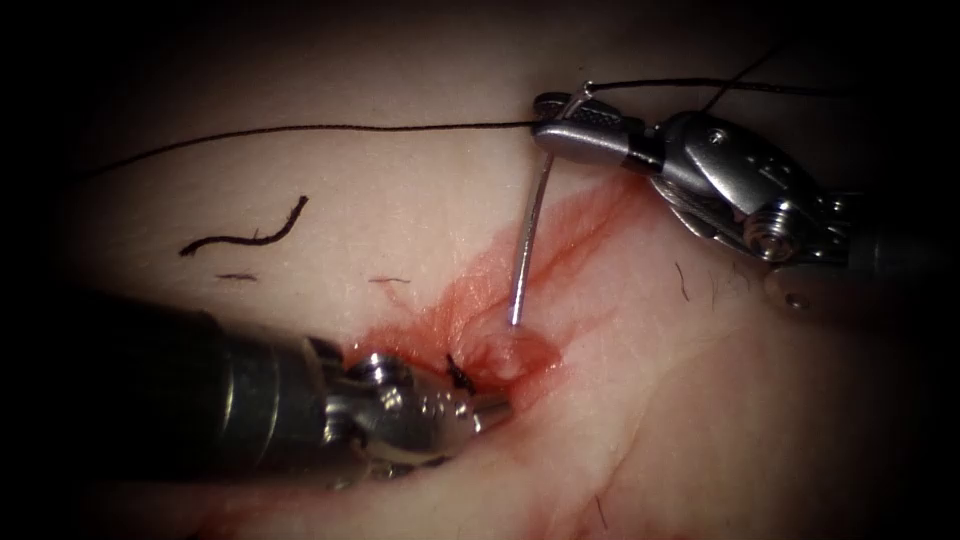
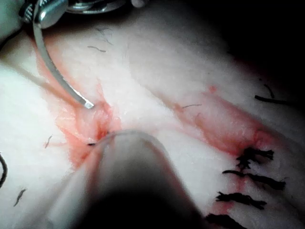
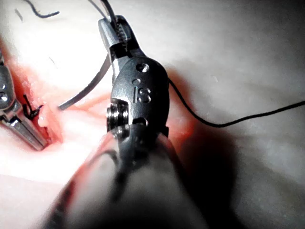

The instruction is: Wound Closure

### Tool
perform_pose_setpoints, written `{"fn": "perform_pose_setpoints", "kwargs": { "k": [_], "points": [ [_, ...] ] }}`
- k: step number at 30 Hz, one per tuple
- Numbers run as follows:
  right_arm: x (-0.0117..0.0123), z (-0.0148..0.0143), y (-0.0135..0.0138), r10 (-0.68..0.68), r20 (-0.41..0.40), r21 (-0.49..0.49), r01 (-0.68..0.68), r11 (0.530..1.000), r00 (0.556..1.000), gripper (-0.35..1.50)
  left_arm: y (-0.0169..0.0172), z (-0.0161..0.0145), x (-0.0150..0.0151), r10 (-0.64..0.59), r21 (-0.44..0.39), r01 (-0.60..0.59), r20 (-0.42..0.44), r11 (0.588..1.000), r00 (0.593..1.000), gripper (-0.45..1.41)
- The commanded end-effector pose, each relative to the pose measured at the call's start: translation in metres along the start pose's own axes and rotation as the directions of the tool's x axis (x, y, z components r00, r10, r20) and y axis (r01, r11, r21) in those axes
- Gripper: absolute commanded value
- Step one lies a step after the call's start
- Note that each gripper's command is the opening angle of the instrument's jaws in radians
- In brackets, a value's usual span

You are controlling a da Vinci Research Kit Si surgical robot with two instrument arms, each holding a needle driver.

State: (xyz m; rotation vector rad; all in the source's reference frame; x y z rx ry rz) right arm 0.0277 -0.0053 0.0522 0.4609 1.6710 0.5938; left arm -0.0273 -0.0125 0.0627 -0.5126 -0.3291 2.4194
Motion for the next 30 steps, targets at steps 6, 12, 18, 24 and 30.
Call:
{"fn": "perform_pose_setpoints", "kwargs": {
  "k": [6,12,18,24,30],
  "points": [
    [-0.0009,0.0011,0.0000,0.053,0.005,0.001,-0.053,0.999,0.999,-0.35,0.0001,0.0007,0.0002,0.000,0.000,0.000,0.001,1.000,1.000,-0.45],
    [-0.0008,0.0011,0.0001,0.055,0.004,0.000,-0.055,0.999,0.999,-0.35,0.0001,0.0007,0.0001,0.000,0.000,0.000,0.001,1.000,1.000,-0.45],
    [-0.0005,0.0011,0.0001,0.016,0.005,0.000,-0.016,1.000,1.000,-0.35,0.0001,0.0007,0.0001,0.000,0.000,0.000,0.001,1.000,1.000,-0.45],
    [-0.0008,0.0010,0.0003,0.054,0.022,-0.004,-0.054,0.999,0.998,-0.35,0.0001,0.0007,0.0001,0.000,0.000,0.000,0.001,1.000,1.000,-0.45],
    [-0.0007,0.0009,0.0004,0.044,0.031,-0.005,-0.044,0.999,0.999,-0.35,0.0001,0.0007,0.0001,0.000,0.000,0.000,0.001,1.000,1.000,-0.45]
  ]
}}
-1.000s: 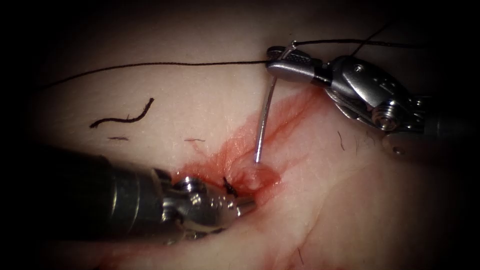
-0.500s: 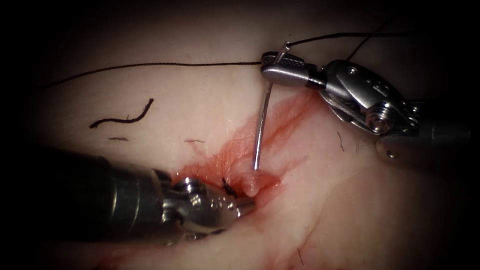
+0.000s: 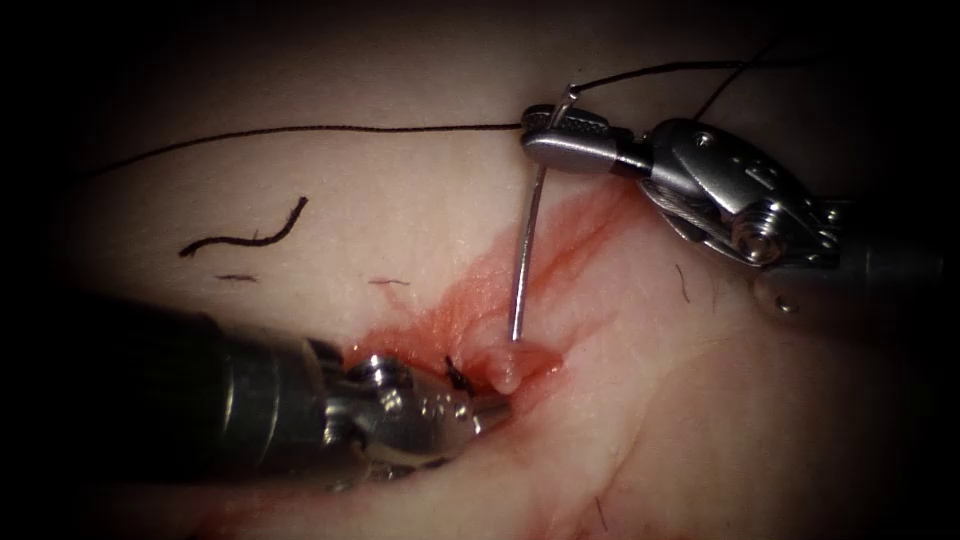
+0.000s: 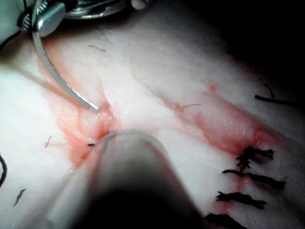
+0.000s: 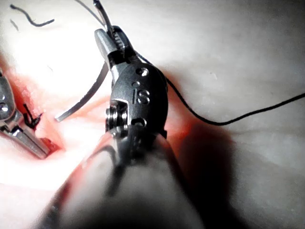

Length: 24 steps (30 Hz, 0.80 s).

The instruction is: Wound Closure

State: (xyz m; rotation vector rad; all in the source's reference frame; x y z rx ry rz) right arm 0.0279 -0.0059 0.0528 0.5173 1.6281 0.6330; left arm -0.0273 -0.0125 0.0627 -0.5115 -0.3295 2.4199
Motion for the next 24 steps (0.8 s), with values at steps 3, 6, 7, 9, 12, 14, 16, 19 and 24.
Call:
{"fn": "perform_pose_setpoints", "kwargs": {
  "k": [3,6,7,9,12,14,16,19,24],
  "points": [
    [0.0006,0.0009,0.0004,-0.253,0.002,0.004,0.253,0.967,0.967,-0.35,0.0001,0.0006,0.0001,0.000,0.000,0.000,0.003,1.000,1.000,-0.45],
    [0.0011,0.0008,0.0003,-0.389,-0.011,0.004,0.389,0.921,0.921,-0.35,0.0001,0.0006,0.0001,0.000,0.000,0.000,0.003,1.000,1.000,-0.45],
    [0.0013,0.0008,0.0003,-0.430,-0.020,0.005,0.430,0.903,0.902,-0.35,0.0001,0.0006,0.0001,0.000,0.000,0.000,0.003,1.000,1.000,-0.45],
    [0.0016,0.0009,0.0002,-0.480,-0.026,0.014,0.481,0.877,0.877,-0.35,0.0001,0.0006,0.0001,0.000,0.000,0.000,0.003,1.000,1.000,-0.45],
    [0.0018,0.0010,0.0000,-0.564,-0.032,0.021,0.565,0.825,0.825,-0.35,0.0001,0.0006,0.0001,0.000,0.000,0.000,0.003,1.000,1.000,-0.45],
    [0.0017,0.0010,-0.0003,-0.635,-0.040,0.036,0.636,0.771,0.772,-0.35,0.0002,0.0006,0.0001,0.000,0.000,0.000,0.003,1.000,1.000,-0.45],
    [0.0015,0.0011,-0.0004,-0.662,-0.049,0.050,0.664,0.746,0.748,-0.35,0.0002,0.0006,0.0001,0.000,0.000,0.000,0.003,1.000,1.000,-0.45],
    [0.0015,0.0013,-0.0009,-0.732,-0.064,0.063,0.735,0.676,0.678,-0.35,0.0002,0.0007,0.0001,0.000,0.000,0.000,0.003,1.000,1.000,-0.45],
    [0.0013,0.0014,-0.0011,-0.732,-0.065,0.065,0.735,0.675,0.678,-0.35,0.0002,0.0006,0.0001,0.000,0.000,0.000,0.003,1.000,1.000,-0.45]
  ]
}}
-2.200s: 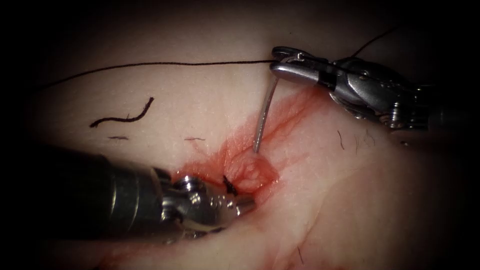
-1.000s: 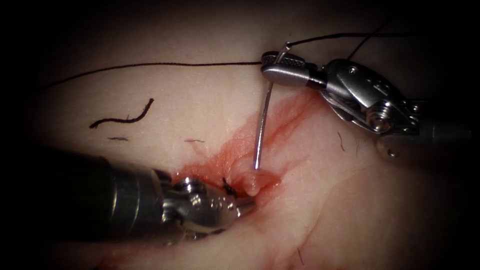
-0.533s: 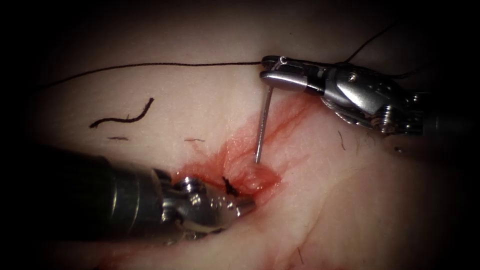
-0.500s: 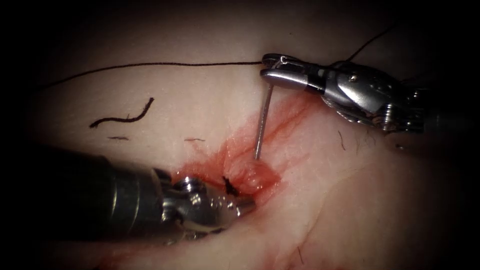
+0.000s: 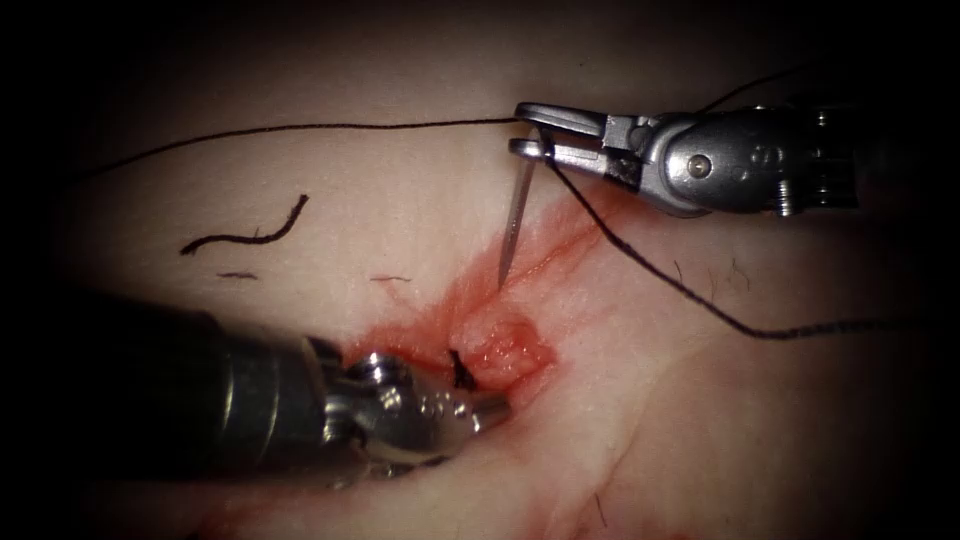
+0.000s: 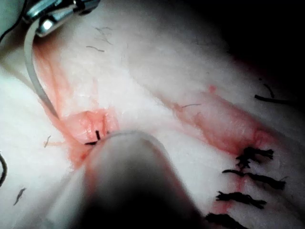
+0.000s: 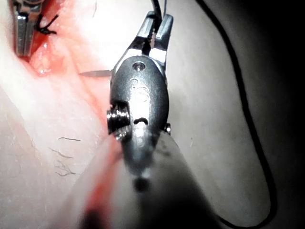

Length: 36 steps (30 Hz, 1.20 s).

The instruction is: Wound Closure

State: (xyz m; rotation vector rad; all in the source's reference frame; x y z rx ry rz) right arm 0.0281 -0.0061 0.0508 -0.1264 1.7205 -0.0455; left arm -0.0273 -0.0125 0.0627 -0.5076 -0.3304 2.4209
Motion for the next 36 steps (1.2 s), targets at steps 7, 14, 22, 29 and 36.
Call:
{"fn": "perform_pose_setpoints", "kwargs": {
  "k": [7,14,22,29,36],
  "points": [
    [-0.0005,0.0009,0.0000,0.001,0.002,0.008,-0.001,1.000,1.000,-0.35,0.0001,0.0007,0.0001,0.000,0.000,0.000,-0.001,1.000,1.000,-0.45],
    [0.0026,-0.0002,0.0015,0.129,-0.017,0.010,-0.128,0.992,0.992,-0.35,0.0001,0.0006,0.0001,0.001,0.000,-0.001,-0.001,1.000,1.000,-0.45],
    [0.0022,-0.0001,0.0007,0.150,-0.018,0.018,-0.150,0.989,0.988,-0.35,0.0001,0.0006,0.0001,0.001,-0.001,-0.001,-0.001,1.000,1.000,-0.45],
    [0.0022,0.0000,0.0007,0.150,-0.018,0.018,-0.150,0.989,0.989,-0.35,0.0001,0.0006,0.0001,0.001,-0.001,-0.001,-0.001,1.000,1.000,-0.45],
    [0.0020,0.0000,0.0009,0.150,-0.017,0.017,-0.150,0.989,0.988,-0.35,0.0001,0.0006,0.0001,0.001,-0.001,-0.001,-0.001,1.000,1.000,-0.45]
  ]
}}
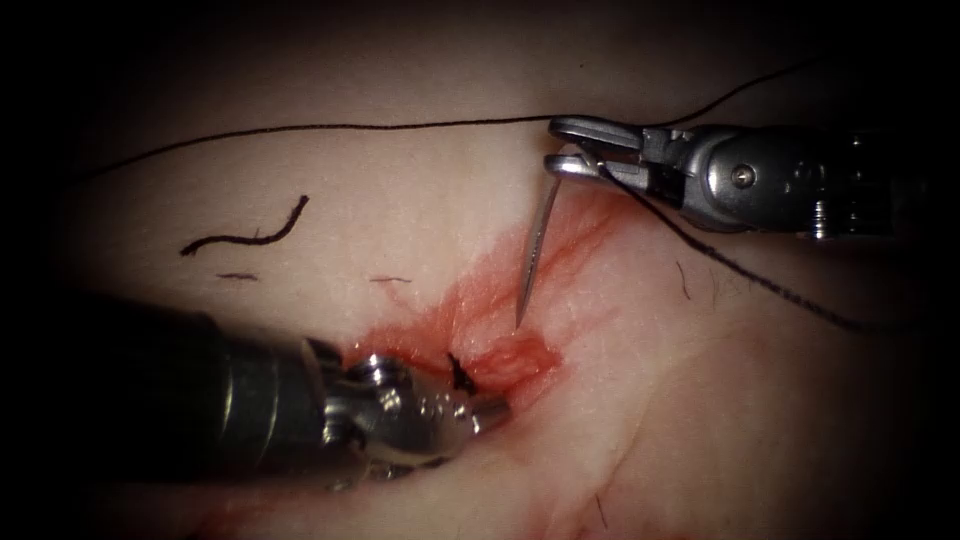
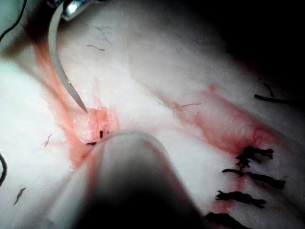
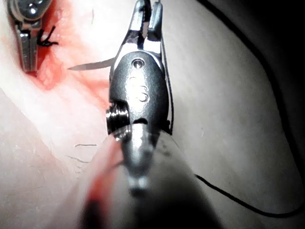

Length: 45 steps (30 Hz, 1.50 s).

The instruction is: Wound Closure

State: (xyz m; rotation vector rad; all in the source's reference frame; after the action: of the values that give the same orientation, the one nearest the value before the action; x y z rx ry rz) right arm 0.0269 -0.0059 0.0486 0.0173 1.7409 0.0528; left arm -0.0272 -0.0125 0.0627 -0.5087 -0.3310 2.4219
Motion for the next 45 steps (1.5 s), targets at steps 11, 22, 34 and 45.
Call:
{"fn": "perform_pose_setpoints", "kwargs": {
  "k": [11,22,34,45],
  "points": [
    [-0.0007,0.0007,0.0001,-0.007,0.001,0.006,0.007,1.000,1.000,-0.35,0.0001,0.0007,0.0001,0.000,0.000,0.000,0.000,1.000,1.000,-0.45],
    [-0.0010,0.0005,-0.0001,-0.008,0.019,0.019,0.008,1.000,1.000,-0.35,0.0001,0.0007,0.0001,0.000,0.000,0.000,0.000,1.000,1.000,-0.45],
    [-0.0021,0.0012,-0.0015,-0.021,0.039,0.043,0.019,0.999,0.999,-0.35,0.0001,0.0007,0.0001,0.000,0.000,0.000,0.000,1.000,1.000,-0.45],
    [-0.0027,0.0018,-0.0025,0.005,0.040,0.050,-0.007,0.999,0.999,-0.35,0.0001,0.0007,0.0001,0.000,0.000,0.000,0.000,1.000,1.000,-0.45]
  ]
}}
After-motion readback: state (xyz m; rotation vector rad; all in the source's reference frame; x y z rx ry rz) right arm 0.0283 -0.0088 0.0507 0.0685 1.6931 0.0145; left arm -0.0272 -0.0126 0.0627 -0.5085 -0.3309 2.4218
